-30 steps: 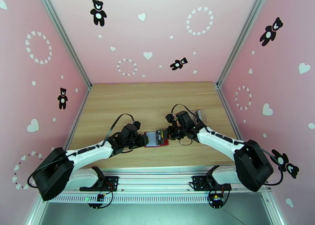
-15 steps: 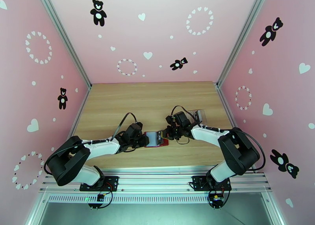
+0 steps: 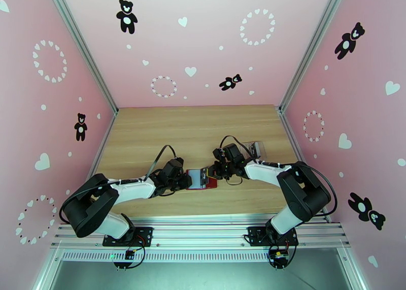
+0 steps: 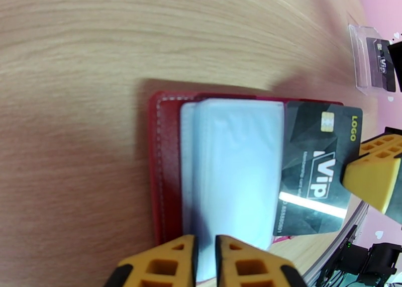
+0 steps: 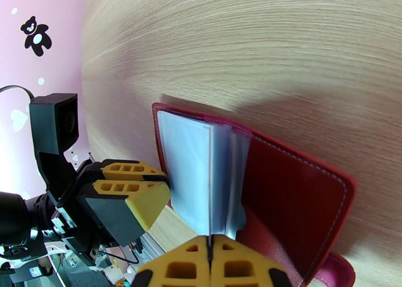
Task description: Put the credit cards into the card holder
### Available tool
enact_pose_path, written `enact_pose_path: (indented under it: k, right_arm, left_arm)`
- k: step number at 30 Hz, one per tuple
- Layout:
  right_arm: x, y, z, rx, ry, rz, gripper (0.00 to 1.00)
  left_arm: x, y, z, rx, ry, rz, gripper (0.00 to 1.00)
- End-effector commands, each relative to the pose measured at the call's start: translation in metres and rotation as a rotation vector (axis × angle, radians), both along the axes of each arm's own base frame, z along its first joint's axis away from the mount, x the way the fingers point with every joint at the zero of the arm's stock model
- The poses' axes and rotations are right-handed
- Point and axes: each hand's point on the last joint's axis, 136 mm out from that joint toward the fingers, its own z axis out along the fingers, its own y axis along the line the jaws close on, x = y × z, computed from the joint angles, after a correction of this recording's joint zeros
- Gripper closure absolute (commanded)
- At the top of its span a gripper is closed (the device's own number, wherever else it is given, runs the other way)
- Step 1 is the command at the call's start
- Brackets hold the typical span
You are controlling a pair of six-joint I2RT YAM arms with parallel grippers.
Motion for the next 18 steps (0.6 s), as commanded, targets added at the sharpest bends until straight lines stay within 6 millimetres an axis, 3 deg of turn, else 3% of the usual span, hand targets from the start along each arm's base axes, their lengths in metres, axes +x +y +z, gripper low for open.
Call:
enact_pose_path:
  k: [1,18]
  right_arm:
    - [0.001,0.001,-0.004,0.005,0.006,0.001,1.00]
    - [-0.003,-0.011,-0.018,-0.024,0.030,-0.060,1.00]
  left_arm:
    - [-0.001,0.009,-0.015,0.038,0.026,0.027,0.85]
    - [-0.007,0.017,-0.019,0.042,0.027,0.044,0.85]
